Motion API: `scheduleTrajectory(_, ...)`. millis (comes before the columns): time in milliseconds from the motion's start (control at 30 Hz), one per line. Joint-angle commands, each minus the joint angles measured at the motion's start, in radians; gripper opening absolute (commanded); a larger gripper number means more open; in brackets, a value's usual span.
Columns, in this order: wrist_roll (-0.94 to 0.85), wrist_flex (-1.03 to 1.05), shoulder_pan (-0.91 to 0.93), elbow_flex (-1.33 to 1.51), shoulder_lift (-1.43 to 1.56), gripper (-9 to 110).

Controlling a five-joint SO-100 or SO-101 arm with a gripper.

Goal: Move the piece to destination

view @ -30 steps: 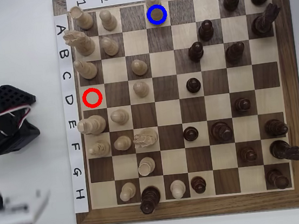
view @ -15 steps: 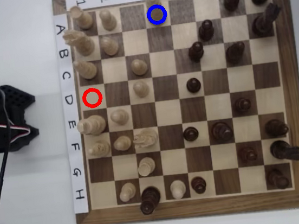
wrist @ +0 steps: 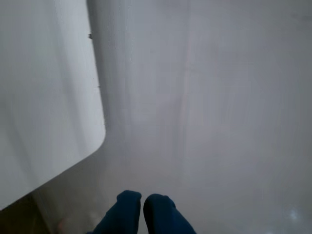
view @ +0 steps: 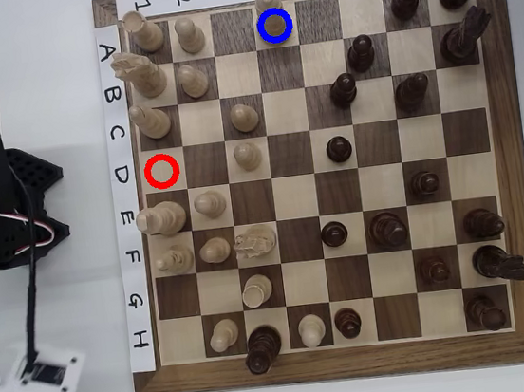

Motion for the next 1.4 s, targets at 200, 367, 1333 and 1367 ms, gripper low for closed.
scheduleTrajectory(200, -0.066, 0.144, 0.025, 0.202, 0.238, 0)
scheduleTrajectory(367, -0.078, 0.199, 0.02, 0.199, 0.249, 0)
scheduleTrajectory(1333, -0.109, 0.258, 0.026, 0.183, 0.249, 0)
scheduleTrajectory(1367, -0.109, 0.258, 0.026, 0.183, 0.249, 0)
